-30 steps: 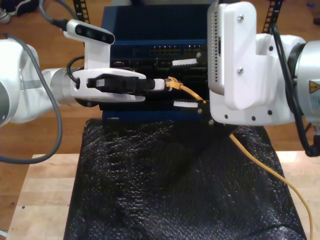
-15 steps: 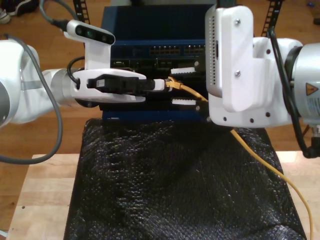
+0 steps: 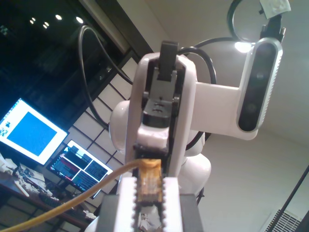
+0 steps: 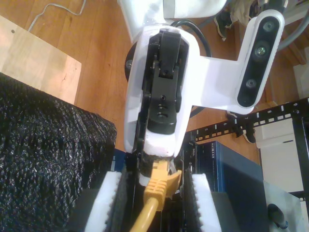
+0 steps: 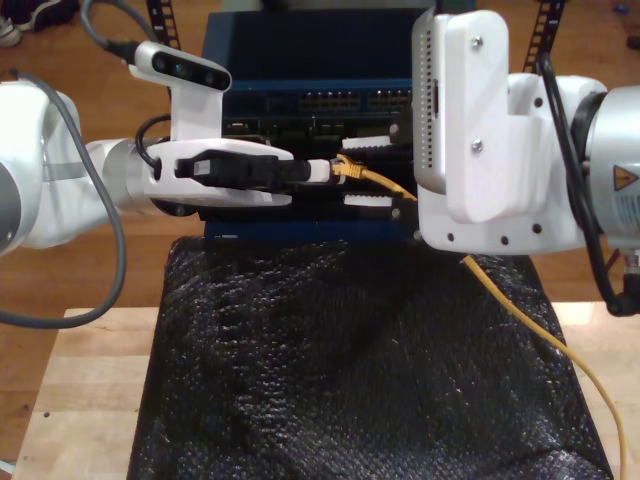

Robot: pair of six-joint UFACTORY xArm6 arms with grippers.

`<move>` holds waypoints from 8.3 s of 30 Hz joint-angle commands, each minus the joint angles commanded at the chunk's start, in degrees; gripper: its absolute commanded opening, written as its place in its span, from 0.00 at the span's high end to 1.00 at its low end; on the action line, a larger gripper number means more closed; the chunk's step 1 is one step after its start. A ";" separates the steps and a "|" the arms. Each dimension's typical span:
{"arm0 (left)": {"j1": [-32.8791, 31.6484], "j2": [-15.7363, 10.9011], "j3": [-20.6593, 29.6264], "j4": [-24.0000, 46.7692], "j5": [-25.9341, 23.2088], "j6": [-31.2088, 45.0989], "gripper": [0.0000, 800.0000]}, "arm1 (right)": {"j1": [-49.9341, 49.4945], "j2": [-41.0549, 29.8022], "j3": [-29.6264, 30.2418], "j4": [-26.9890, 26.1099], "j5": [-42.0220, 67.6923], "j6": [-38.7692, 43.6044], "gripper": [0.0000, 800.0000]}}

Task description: Grab the cable and plug it in

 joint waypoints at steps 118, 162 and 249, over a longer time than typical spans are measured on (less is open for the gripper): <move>21.89 -18.55 -9.58 52.31 -24.88 33.49 0.00 | -33.76 17.32 -10.29 -3.43 37.10 11.16 1.00; 61.19 -31.74 32.35 89.85 -44.22 87.12 0.00 | -33.85 20.13 -8.53 -5.19 37.10 13.01 1.00; 70.33 -35.96 51.87 92.40 -71.91 97.67 0.00 | -21.01 19.52 9.58 -19.78 -28.75 7.30 1.00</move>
